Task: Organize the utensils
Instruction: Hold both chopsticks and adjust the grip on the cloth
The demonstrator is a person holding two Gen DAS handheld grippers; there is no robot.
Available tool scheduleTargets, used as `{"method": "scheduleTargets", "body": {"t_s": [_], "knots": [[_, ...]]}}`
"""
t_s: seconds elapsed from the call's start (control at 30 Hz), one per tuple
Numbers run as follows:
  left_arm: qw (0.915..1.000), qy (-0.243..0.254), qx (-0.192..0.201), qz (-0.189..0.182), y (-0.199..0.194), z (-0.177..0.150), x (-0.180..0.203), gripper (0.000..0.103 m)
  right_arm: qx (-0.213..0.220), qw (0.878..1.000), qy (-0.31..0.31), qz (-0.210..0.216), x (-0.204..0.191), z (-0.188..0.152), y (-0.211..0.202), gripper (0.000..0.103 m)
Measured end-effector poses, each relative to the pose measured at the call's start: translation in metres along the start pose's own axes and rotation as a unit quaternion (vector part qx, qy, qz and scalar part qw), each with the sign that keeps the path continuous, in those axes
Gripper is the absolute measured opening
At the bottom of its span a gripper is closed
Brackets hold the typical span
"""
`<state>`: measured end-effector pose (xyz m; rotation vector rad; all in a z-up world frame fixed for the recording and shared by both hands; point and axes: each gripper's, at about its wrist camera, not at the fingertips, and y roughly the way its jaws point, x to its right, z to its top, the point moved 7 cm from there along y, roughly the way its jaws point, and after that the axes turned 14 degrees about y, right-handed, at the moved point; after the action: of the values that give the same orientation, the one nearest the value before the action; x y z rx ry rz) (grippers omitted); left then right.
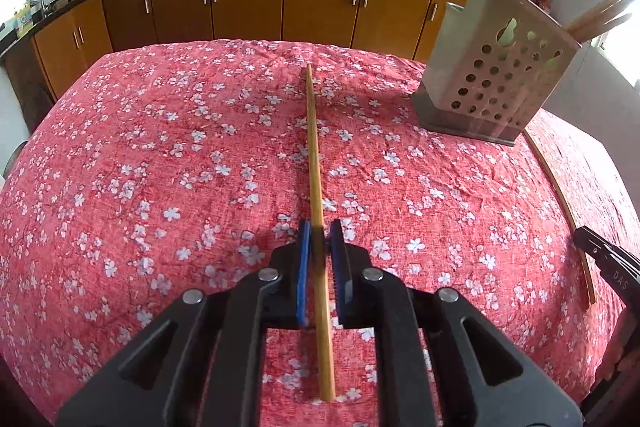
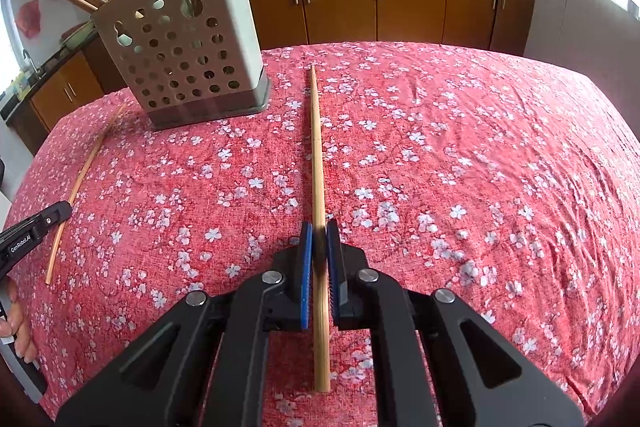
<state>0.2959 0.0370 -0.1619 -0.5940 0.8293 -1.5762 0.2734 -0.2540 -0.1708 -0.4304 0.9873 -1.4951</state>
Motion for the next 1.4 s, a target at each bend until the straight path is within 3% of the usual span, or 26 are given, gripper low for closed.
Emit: {"method": "scheduleTargets", "body": {"t_s": [1.4], "knots": [[0.9996, -0.02, 0.004, -0.02, -0.0033, 0.0008, -0.0076, 0.013, 0.001, 1.0, -0.004, -0.004, 0.0013, 0.0007, 0.0014, 0.009]]}}
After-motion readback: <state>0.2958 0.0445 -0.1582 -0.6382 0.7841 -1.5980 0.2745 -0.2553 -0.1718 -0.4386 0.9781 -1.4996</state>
